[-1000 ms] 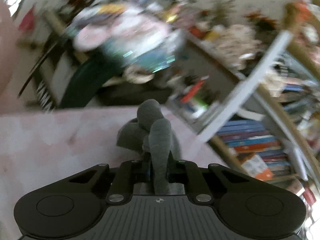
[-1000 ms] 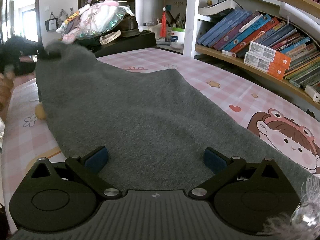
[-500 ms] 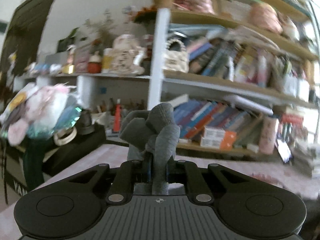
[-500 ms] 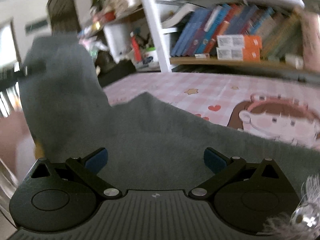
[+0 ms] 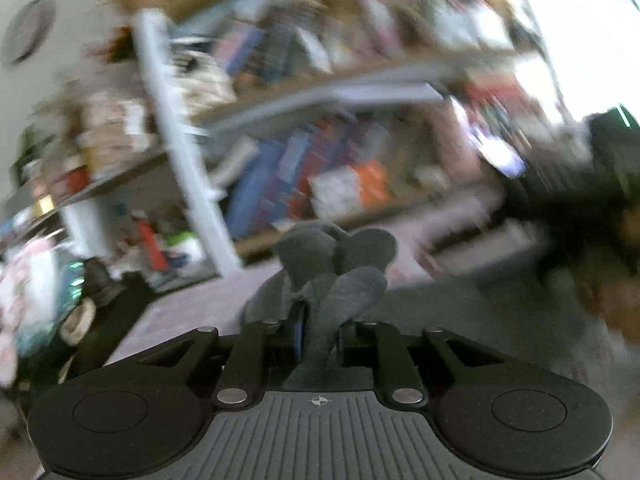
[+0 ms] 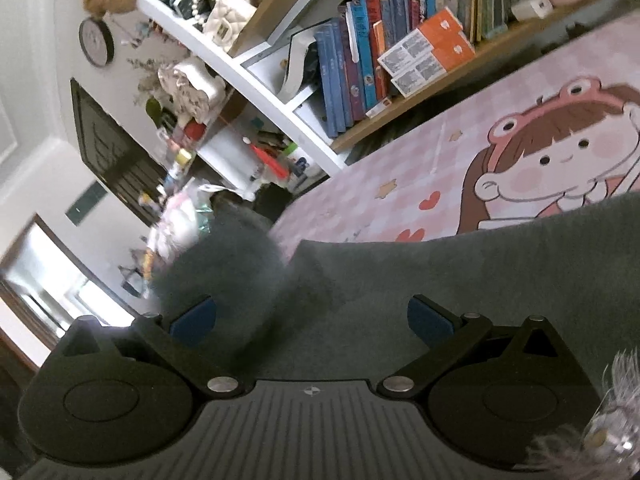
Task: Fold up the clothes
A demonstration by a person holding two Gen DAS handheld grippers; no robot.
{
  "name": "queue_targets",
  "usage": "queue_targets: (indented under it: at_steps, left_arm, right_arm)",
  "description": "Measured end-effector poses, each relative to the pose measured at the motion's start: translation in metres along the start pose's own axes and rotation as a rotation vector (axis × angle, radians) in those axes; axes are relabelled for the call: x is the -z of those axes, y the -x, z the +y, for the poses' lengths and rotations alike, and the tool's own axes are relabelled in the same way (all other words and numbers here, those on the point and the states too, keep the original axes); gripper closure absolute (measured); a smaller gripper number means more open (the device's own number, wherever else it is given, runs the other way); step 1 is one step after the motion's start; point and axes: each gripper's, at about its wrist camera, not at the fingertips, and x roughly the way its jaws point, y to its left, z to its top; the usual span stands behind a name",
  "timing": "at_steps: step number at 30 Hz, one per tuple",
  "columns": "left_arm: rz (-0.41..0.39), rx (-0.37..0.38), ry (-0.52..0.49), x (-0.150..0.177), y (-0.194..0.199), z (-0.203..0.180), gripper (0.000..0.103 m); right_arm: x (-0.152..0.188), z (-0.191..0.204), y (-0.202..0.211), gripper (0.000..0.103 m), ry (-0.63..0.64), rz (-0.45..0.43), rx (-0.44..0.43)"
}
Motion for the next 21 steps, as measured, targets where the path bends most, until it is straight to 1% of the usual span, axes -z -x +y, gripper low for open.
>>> queue_targets:
  at_steps: [1,2,4,5,6,10,12,13,15,16,18,21]
  left_arm:
    - [0.024,0.011,-0.065,0.004,-0.003,-0.013,0.084]
    - [0.034,0.004,-0.131,0.009,-0.005,-0.025,0.083]
    - [0.017,-0.041,-0.256,0.017,-0.006,-0.044,0.082]
    - [0.011,-0.057,-0.294,0.019,-0.005,-0.049,0.079]
    - [0.009,-0.062,-0.310,0.021,-0.005,-0.051,0.078]
    - [0.006,-0.054,-0.279,0.019,-0.002,-0.046,0.069]
    - [0.000,-0.055,-0.277,0.018,0.000,-0.048,0.059]
    - [-0.004,-0.056,-0.282,0.018,0.000,-0.050,0.052]
    - [-0.020,-0.051,-0.301,0.017,0.003,-0.055,0.046]
    - [-0.034,-0.036,-0.308,0.018,0.005,-0.056,0.042]
    - [-0.059,-0.001,-0.323,0.019,0.010,-0.059,0.040]
    - [-0.071,0.081,-0.345,0.021,0.014,-0.065,0.040]
  right_arm:
    - [0.000,-0.001,0.000,0.000,-0.011,0.001,-0.007]
    - [-0.001,-0.001,0.000,0.000,-0.017,0.002,-0.011]
    - [-0.001,-0.002,0.000,0.000,-0.021,0.006,-0.009]
    - [0.000,-0.002,-0.001,0.000,-0.022,0.009,-0.006]
    - [0.000,-0.002,-0.001,0.000,-0.022,0.014,-0.004]
    - [0.001,-0.003,-0.003,0.000,-0.022,0.022,0.002]
    - [0.001,-0.003,-0.003,0.000,-0.029,0.021,0.003]
    - [0.002,-0.004,-0.003,0.000,-0.032,0.021,0.003]
    - [0.002,-0.005,-0.003,0.000,-0.042,0.023,0.004]
    - [0.002,-0.006,-0.003,0.000,-0.046,0.024,0.004]
    - [0.002,-0.006,-0.003,0.000,-0.049,0.026,0.006]
    - [0.002,-0.006,-0.003,0.000,-0.048,0.029,0.009]
